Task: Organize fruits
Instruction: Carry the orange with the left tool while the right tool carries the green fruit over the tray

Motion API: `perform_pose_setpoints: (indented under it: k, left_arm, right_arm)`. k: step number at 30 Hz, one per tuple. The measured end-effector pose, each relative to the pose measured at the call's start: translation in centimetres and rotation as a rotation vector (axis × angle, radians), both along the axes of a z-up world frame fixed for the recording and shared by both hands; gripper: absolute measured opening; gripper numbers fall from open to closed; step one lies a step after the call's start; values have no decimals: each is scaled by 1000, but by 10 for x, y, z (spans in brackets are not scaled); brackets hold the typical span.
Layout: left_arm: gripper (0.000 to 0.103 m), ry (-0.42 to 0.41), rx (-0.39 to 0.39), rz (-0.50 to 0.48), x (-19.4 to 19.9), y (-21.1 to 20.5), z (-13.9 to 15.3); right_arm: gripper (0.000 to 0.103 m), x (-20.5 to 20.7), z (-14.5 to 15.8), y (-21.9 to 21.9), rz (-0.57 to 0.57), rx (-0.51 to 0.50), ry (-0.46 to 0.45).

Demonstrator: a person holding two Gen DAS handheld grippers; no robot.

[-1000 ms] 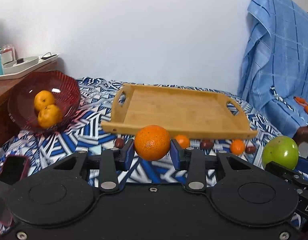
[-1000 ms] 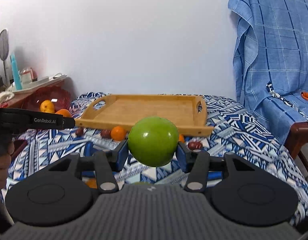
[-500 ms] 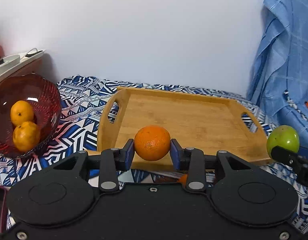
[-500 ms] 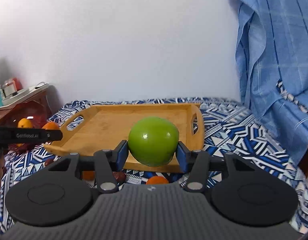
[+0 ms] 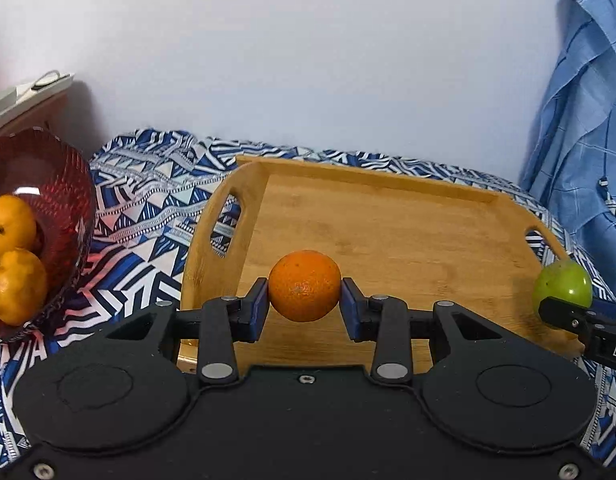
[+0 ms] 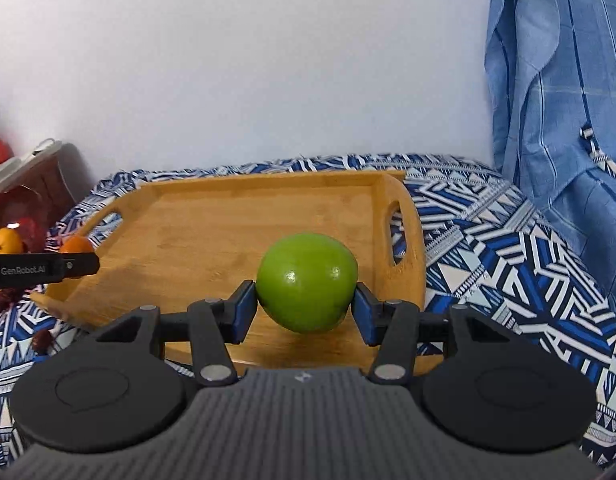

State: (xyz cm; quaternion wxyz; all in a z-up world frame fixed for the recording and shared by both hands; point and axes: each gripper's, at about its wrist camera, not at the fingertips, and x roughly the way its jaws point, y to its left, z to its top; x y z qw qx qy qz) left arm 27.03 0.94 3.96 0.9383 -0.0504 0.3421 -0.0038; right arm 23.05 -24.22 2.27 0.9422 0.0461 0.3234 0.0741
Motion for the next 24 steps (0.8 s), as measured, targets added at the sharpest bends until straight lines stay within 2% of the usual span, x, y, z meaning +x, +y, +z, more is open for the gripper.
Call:
perform_pose_setpoints:
  k: [13,24]
  left_arm:
    - [36,45,44,-15,7,-3,-18]
    - [36,41,58,-23,6,-5,-18]
  right_arm:
    - [55,4,-7,2,0,-10,19]
    - [55,2,-7,2,6,-14,16]
